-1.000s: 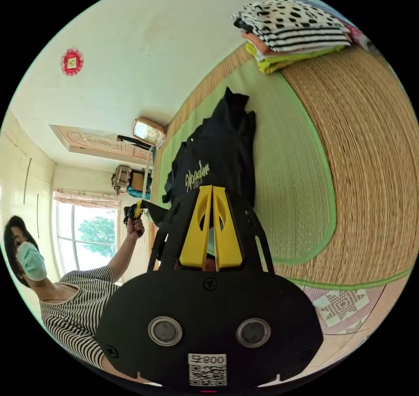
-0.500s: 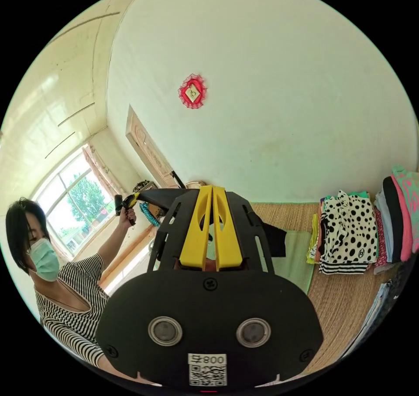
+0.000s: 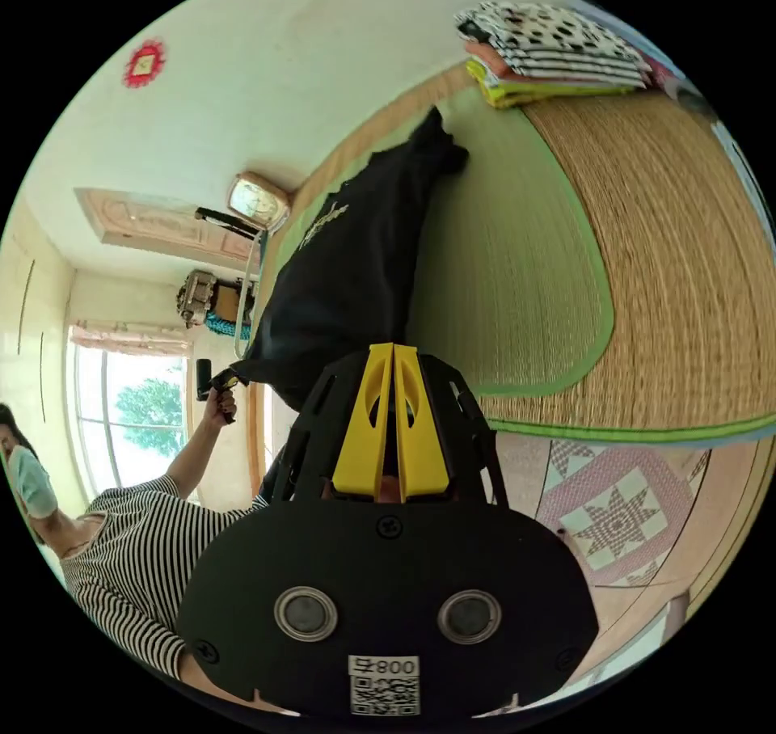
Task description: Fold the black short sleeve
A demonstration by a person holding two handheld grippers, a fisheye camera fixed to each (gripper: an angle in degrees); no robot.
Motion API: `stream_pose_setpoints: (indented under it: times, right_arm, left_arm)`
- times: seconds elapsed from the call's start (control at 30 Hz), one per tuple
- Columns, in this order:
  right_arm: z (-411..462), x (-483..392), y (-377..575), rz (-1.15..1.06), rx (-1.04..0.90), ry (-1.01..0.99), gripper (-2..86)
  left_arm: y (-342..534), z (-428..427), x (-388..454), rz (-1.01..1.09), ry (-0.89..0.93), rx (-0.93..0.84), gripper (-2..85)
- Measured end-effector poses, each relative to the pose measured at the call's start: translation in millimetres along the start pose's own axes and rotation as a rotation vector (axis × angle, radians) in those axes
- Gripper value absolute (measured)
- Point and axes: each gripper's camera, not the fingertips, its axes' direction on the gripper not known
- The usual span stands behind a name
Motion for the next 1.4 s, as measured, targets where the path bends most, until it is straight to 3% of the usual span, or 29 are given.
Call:
stream_pose_setpoints:
  times: [0.17, 0.6, 0.77, 1.0, 1.23, 1.4]
  right_arm:
    - [37.4, 18.5, -3.3, 0.145, -0.066, 0.032, 0.0]
    - [34.3, -18.3, -56.0, 0.163, 0.115, 0.015, 0.1]
    - [58.9, -87.2, -113.1, -0.022, 0.134, 0.023, 0.7]
    - [156.4, -232.7, -224.8, -0.391, 0.0, 0.053, 3.0]
    - [283.3, -387.2, -315.4, -0.701, -0.124, 0.068, 6.4]
    - [369.9, -485.2, -346.9, -0.868, -0.2, 0.117, 7.8]
  left_arm:
    - [5.8, 21.6, -27.5, -0.137, 0.012, 0.025, 3.8]
    - [-82.1, 1.2, -1.9, -0.042, -0.148, 0.135, 9.8]
    - [-142.7, 10.4, 5.1, -0.04, -0.138, 0.196, 10.8]
    - [-206.3, 24.1, 11.8, -0.087, -0.278, 0.279, 12.5]
    - [-222.0, 46.7, -0.5, -0.138, -0.348, 0.263, 6.3]
    - [-195.8, 54.6, 13.5, -0.069, -0.38, 0.364, 2.4]
